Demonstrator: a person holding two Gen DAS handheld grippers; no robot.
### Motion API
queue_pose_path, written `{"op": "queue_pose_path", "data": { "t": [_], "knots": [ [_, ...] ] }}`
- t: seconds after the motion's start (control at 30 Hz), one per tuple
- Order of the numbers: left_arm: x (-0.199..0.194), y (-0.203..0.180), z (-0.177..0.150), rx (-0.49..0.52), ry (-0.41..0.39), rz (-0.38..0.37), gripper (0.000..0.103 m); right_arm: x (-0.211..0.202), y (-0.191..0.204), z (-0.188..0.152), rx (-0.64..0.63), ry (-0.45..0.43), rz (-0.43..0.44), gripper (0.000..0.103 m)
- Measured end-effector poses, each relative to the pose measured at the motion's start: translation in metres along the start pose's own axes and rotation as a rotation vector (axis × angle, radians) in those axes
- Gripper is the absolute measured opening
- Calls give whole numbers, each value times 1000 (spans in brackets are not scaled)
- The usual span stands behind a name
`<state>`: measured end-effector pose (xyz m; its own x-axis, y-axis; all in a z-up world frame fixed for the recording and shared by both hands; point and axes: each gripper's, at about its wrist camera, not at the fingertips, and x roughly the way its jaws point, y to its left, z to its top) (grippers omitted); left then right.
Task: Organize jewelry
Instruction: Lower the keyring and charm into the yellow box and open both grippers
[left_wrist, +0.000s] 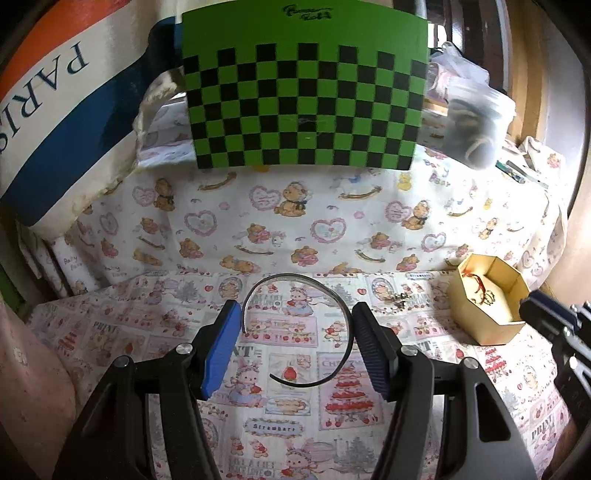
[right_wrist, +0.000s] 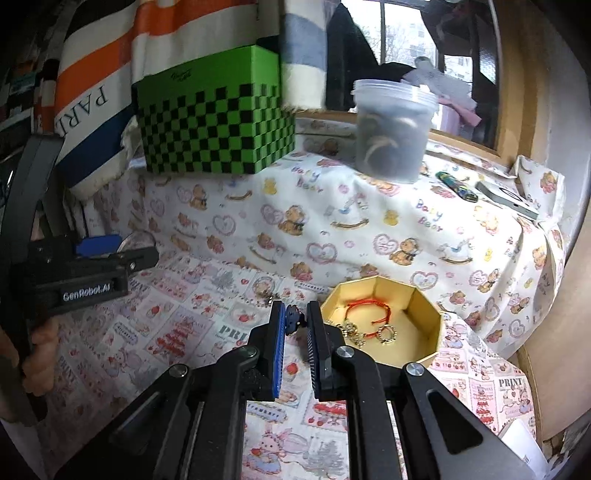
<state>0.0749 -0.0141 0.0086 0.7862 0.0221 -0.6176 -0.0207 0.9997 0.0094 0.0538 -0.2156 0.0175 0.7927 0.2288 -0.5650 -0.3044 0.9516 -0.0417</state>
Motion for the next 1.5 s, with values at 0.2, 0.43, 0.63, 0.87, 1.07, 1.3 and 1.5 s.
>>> {"op": "queue_pose_path", "data": {
  "t": [0.2, 0.43, 0.63, 0.87, 1.07, 1.3, 1.5],
  "knots": [
    [-10, -10, 2, 12, -17, -44, 61, -5, -20, 2, 71, -13, 0, 13],
    [-30, -33, 34, 18, -63, -148, 61, -18, -58, 6, 193, -55, 31, 13],
    [-28, -72, 67, 31, -15, -302, 61, -19, -103, 5, 340, -69, 35, 13],
    [19, -123, 66, 25, 128, -433, 61, 2, -134, -4, 445, -17, 8, 13],
    [54, -145, 58, 16, 216, -471, 61, 23, -148, -15, 531, 50, 114, 13],
    [73, -148, 48, -40, 266, -510, 61, 36, -151, -21, 547, 94, 125, 13],
    [81, -148, 43, -48, 277, -494, 61, 41, -149, -22, 533, 108, 114, 13]
  ]
}}
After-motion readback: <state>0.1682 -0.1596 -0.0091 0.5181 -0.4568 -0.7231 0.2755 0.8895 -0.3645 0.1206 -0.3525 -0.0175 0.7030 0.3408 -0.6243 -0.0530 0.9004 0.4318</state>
